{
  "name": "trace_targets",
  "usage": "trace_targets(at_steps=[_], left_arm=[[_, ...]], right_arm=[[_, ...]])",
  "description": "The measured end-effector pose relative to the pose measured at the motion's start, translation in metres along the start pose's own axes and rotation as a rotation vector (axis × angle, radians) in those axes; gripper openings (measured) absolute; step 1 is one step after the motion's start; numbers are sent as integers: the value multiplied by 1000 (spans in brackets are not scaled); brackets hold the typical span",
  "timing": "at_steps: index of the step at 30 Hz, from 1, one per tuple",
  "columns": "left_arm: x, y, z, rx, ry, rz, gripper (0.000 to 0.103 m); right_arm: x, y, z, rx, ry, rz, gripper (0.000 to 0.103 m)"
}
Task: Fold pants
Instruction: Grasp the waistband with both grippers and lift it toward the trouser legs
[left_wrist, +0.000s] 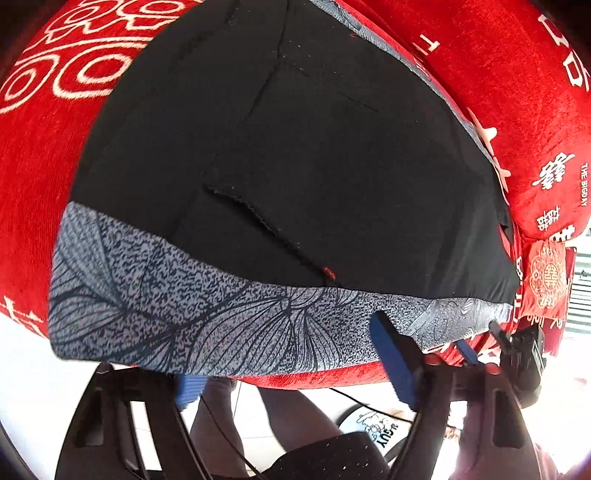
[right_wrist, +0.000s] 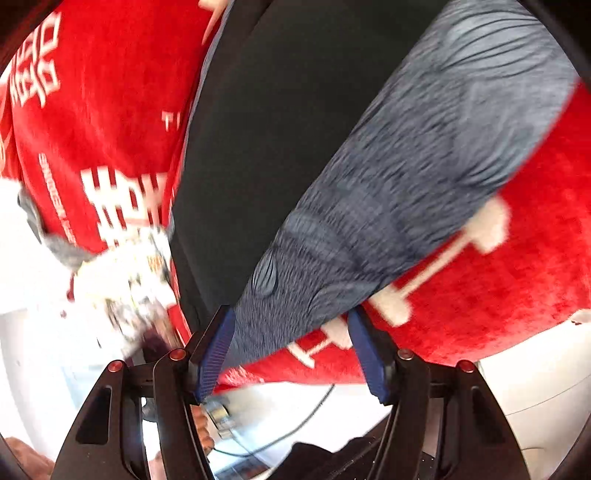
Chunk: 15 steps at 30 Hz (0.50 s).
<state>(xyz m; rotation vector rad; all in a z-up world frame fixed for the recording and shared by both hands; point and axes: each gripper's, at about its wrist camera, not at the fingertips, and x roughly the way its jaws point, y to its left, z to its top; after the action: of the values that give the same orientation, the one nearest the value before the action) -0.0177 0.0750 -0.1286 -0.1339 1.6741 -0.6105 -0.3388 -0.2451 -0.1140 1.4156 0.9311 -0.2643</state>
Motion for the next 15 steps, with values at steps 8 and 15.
trace_targets(at_steps=[8,15], left_arm=[[-10,4,7,-21,-2,-4,29],[-73,-39,41,33,-155,0,29]], right_arm=[[-17,-6,16,92,-56,55,7],[-42,98,73,-210,3,12,7]])
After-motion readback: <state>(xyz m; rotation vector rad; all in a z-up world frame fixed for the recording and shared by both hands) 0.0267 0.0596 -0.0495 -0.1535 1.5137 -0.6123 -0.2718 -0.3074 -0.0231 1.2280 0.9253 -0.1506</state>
